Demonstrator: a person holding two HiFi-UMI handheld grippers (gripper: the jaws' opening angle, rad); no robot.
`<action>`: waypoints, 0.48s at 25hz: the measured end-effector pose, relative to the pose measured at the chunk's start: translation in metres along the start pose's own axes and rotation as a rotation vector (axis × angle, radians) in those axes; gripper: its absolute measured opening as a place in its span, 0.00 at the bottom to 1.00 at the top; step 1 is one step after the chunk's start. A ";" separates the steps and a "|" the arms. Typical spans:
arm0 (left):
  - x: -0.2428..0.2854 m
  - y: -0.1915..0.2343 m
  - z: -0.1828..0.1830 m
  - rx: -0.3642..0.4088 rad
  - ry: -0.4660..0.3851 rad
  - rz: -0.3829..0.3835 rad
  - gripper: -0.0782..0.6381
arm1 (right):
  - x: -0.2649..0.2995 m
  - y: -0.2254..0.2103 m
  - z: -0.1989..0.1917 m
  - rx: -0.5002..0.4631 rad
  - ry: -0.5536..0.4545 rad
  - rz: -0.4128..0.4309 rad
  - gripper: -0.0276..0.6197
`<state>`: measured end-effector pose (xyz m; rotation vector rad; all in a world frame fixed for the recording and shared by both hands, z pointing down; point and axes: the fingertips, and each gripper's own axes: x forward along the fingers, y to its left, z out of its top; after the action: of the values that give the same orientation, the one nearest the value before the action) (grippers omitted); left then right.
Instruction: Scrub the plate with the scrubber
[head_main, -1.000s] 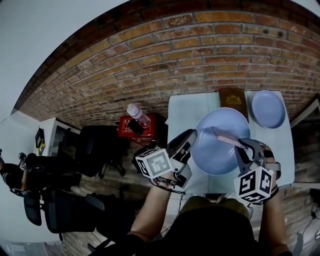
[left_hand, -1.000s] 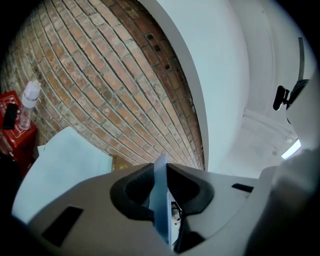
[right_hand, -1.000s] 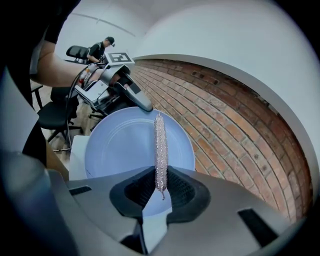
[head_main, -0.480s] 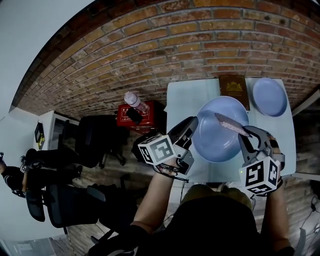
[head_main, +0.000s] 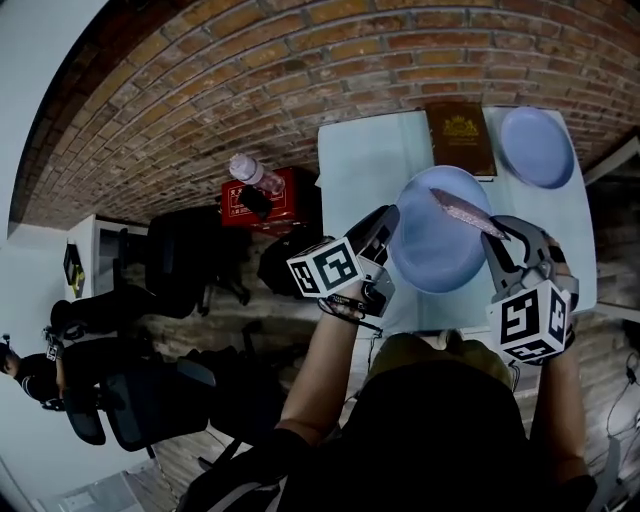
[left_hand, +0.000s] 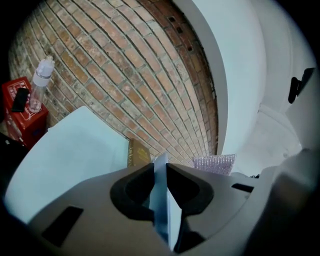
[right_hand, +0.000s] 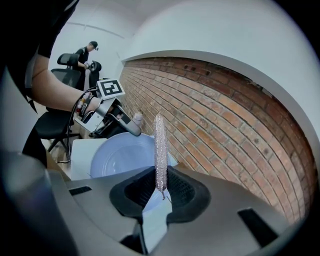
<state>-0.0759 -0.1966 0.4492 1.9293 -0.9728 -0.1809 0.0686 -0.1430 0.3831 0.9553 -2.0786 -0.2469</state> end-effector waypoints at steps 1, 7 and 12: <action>0.003 0.006 -0.005 -0.003 0.012 0.010 0.23 | 0.001 0.001 -0.003 0.002 0.008 0.003 0.18; 0.014 0.039 -0.032 -0.028 0.072 0.067 0.23 | 0.004 0.009 -0.017 0.014 0.045 0.018 0.18; 0.020 0.063 -0.051 -0.042 0.116 0.117 0.23 | 0.007 0.017 -0.025 0.024 0.064 0.036 0.18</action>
<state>-0.0730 -0.1913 0.5328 1.8176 -0.9933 -0.0213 0.0752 -0.1331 0.4115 0.9280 -2.0427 -0.1711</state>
